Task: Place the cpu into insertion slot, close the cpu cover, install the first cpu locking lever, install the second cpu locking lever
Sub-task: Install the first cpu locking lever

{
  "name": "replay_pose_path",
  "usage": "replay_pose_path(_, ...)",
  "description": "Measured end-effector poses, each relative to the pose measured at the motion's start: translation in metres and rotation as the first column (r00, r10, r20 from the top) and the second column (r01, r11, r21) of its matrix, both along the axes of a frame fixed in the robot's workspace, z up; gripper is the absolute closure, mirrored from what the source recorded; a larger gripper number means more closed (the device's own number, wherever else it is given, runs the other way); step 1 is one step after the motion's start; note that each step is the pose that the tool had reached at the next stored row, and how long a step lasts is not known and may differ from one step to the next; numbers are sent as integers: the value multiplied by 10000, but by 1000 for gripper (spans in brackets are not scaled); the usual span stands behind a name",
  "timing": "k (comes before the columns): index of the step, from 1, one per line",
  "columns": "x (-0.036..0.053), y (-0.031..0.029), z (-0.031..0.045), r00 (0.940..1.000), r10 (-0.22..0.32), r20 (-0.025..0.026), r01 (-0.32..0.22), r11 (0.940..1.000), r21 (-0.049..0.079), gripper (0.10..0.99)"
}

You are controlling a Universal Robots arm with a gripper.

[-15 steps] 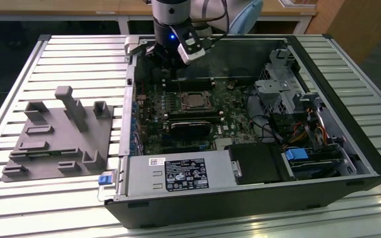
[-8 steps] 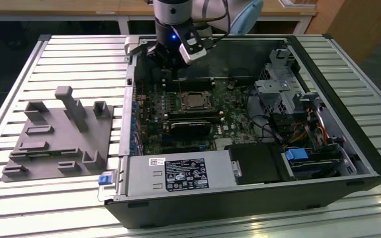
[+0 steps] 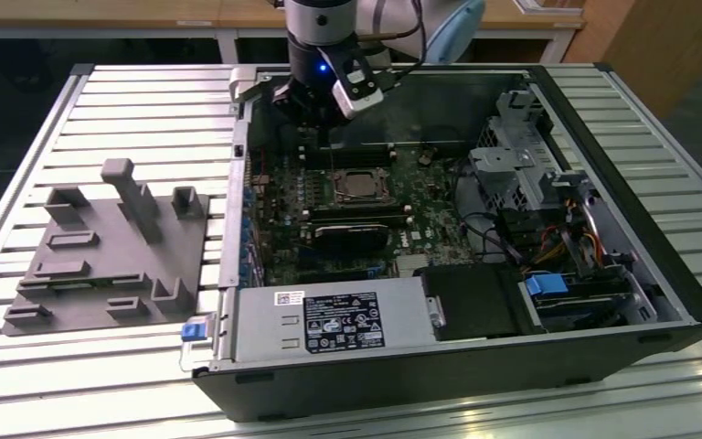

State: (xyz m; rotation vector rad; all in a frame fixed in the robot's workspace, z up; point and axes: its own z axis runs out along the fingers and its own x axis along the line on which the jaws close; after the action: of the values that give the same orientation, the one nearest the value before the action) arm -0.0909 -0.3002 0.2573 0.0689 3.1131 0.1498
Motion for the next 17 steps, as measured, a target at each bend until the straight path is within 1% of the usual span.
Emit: replay_pose_path(17, 51, 0, 0, 10000, 0, 0, 0, 10000, 0, 980)
